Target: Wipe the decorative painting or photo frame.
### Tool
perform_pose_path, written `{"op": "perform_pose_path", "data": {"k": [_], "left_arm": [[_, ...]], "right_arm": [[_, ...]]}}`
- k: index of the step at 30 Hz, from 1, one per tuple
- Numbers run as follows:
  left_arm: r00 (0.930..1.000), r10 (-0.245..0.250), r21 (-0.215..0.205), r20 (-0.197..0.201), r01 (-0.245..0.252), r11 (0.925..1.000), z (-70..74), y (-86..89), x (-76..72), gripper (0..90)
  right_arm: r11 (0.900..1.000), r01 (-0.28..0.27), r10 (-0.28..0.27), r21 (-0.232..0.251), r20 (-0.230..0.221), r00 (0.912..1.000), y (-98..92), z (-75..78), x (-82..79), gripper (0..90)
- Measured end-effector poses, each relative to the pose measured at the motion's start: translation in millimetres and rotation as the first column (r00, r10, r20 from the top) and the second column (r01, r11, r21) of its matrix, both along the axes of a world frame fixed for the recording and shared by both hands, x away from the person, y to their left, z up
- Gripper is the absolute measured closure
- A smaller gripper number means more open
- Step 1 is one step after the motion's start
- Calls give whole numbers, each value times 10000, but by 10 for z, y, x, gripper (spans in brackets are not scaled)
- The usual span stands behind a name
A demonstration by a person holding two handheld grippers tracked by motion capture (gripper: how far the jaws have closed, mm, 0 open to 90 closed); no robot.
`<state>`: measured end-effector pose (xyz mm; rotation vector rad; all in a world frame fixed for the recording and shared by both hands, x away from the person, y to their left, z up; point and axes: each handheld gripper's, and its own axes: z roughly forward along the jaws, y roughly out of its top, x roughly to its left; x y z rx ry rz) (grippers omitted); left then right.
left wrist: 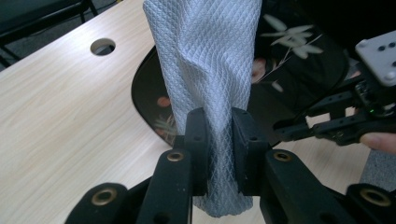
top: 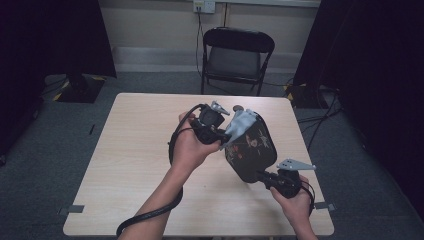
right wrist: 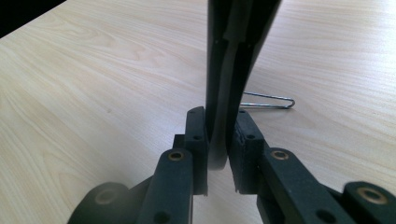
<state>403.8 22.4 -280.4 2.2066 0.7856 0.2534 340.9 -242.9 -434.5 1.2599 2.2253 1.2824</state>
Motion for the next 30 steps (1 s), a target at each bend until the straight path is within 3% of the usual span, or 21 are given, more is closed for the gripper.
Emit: {"op": "perform_pose_path", "data": {"k": [6, 30], "left_arm": [[9999, -163, 188, -21, 163, 9997, -58, -104, 7, 782], [9927, 82, 782, -1203, 13, 9969, -839, -84, 71, 783]], "right_arm": [[10000, -28, 29, -25, 22, 10000, 2, 1, 3, 793], [10000, -28, 28, -9, -33, 10000, 1, 4, 6, 793]]}}
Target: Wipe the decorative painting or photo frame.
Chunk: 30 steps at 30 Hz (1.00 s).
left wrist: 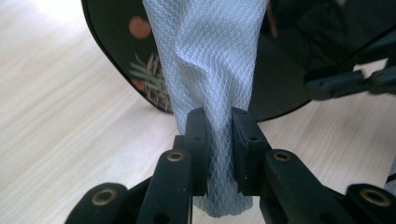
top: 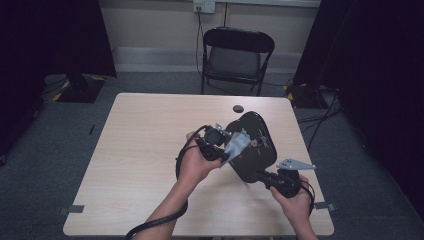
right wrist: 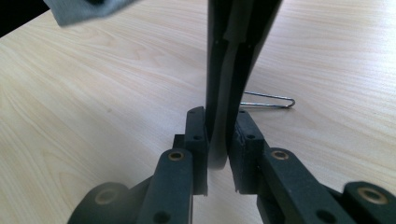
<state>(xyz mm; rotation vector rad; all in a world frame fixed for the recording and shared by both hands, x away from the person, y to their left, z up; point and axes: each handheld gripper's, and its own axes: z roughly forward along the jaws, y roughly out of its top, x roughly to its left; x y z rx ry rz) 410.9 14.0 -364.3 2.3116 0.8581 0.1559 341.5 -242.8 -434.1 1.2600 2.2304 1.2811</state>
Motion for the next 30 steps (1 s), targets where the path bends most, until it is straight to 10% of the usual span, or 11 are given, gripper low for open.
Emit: {"op": "perform_pose_path", "data": {"k": [30], "left_arm": [[9933, 269, 843, -1124, -175, 9963, -831, -1, -46, 784]], "right_arm": [[10000, -52, 52, -6, 9, 10000, -3, -1, 7, 793]]}}
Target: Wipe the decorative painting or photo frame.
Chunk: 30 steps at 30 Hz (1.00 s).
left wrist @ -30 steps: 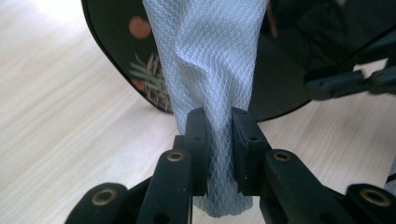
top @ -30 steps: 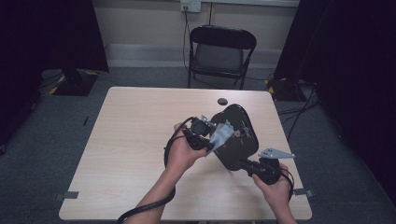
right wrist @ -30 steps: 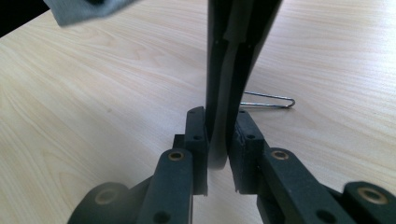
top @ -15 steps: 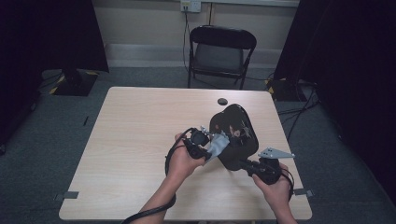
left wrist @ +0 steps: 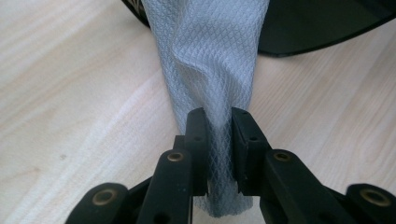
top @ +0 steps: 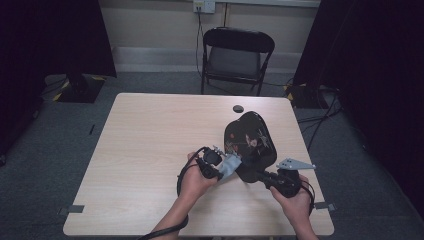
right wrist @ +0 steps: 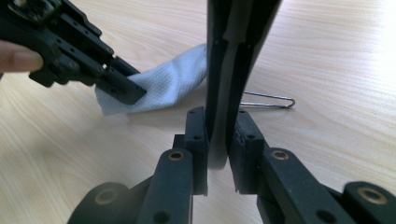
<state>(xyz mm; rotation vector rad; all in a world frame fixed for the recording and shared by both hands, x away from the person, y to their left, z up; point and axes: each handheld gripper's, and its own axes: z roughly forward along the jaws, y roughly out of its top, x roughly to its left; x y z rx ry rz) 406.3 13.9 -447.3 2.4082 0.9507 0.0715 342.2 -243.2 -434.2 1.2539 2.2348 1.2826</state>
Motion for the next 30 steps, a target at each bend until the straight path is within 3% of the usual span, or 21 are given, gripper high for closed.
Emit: {"op": "perform_pose_path", "data": {"k": [11, 18, 22, 28, 30], "left_arm": [[9999, 47, 204, -166, -43, 9998, -145, 3, -17, 783], [9997, 72, 200, -226, -67, 9998, -90, 35, -27, 783], [9999, 149, -43, 5, -149, 9999, 76, 115, -40, 781], [9984, 176, -429, 537, -153, 9990, 430, 192, -41, 781], [9967, 117, -568, 798, -72, 9984, 613, 211, -36, 781]], "right_arm": [[10000, 2, -2, 37, 3, 10000, -1, -4, 3, 793], [10000, 13, -13, 16, 14, 10000, 4, -3, 1, 793], [10000, -1, 1, 22, 12, 10000, 1, -4, 3, 793], [10000, 28, -28, 7, -38, 10000, 11, 1, 4, 793], [10000, 27, -27, 16, -49, 10000, 9, 1, 8, 793]]}}
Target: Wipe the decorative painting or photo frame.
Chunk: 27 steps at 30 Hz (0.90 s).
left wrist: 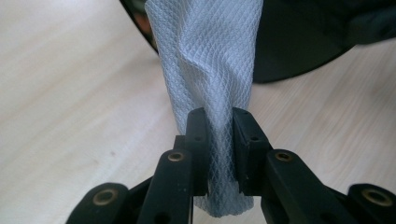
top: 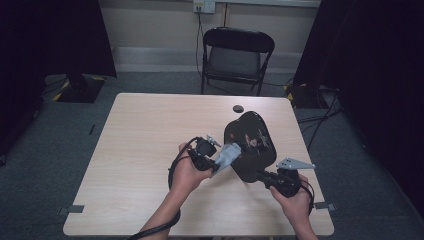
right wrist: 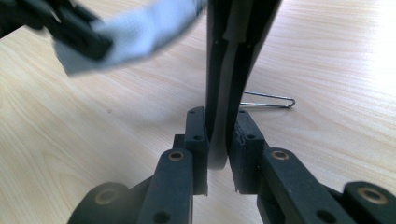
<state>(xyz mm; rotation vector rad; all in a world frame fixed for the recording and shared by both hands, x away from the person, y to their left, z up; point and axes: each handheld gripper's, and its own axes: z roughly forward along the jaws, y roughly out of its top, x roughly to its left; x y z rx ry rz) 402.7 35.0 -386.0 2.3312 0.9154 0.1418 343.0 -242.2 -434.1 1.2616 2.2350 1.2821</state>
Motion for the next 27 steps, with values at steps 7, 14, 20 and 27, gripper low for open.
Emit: {"op": "perform_pose_path", "data": {"k": [7, 14, 20, 27], "left_arm": [[9963, -86, -269, 858, 110, 9996, 523, -4, 12, 778], [9879, -332, -678, 1515, 439, 9967, 908, -114, -16, 778], [9873, -662, -637, 1448, 760, 9951, 890, -256, -38, 780], [9908, -704, -396, 1157, 754, 9964, 651, -299, -14, 782]], "right_arm": [[10000, -58, 58, -37, 21, 10000, 0, 2, 9, 793], [10000, -27, 27, -42, 4, 10000, 7, 3, 7, 793], [10000, -25, 25, -68, -27, 10000, 16, 7, 12, 793], [10000, 4, -5, -24, -29, 10000, 24, 4, 22, 793]]}}
